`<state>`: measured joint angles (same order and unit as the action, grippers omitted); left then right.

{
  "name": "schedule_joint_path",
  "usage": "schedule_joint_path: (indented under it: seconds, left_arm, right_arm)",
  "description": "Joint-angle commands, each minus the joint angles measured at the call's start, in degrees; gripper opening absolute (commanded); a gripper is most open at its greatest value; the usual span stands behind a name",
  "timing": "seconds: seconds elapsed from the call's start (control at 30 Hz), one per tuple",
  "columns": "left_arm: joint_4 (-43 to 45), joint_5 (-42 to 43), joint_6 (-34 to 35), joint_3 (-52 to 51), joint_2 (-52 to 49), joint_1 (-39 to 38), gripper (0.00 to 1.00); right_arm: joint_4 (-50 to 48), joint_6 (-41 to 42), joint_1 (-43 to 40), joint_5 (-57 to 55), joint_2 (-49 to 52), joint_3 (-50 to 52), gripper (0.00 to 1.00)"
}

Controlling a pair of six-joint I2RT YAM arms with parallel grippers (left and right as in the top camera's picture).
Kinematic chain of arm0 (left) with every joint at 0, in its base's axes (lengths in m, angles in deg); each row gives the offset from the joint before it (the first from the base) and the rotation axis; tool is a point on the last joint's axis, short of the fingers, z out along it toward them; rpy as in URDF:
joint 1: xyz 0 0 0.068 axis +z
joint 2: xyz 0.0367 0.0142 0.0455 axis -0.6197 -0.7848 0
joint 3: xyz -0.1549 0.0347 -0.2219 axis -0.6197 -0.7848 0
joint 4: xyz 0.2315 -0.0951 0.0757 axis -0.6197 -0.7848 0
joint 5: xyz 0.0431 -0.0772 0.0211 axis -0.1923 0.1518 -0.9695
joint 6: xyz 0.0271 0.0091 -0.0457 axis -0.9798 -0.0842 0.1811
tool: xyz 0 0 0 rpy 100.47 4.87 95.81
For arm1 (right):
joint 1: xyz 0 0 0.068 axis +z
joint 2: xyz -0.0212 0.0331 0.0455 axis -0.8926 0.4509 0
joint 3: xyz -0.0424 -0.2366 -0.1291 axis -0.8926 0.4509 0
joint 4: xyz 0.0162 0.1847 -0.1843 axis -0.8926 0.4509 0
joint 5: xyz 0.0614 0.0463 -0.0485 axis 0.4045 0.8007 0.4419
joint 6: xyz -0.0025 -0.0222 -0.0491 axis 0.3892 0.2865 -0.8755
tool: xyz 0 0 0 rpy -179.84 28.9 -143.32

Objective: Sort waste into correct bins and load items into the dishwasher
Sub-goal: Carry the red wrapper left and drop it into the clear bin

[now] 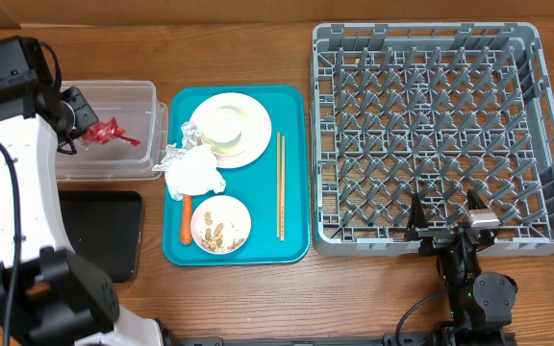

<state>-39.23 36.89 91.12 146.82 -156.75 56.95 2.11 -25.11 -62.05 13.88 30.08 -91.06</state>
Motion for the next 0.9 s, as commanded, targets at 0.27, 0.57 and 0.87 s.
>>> schedule_joint_path:
  seconds: [0.27,0.57,0.87]
  left_arm:
    - [6.60,0.20,-4.42,1.22,-4.83,1.57,0.82]
    - [-2.64,8.81,-4.35,4.04,-1.95,-4.96,0.63]
    - [-11.65,5.29,-3.10,2.19,-1.99,-19.02,0.63]
  right_arm:
    - [-0.48,-0.04,-0.20,0.33,-0.63,0.61,1.00]
    - [-0.48,-0.04,-0.20,0.33,-0.63,0.61,1.00]
    - [-0.48,-0.04,-0.20,0.33,-0.63,0.61,1.00]
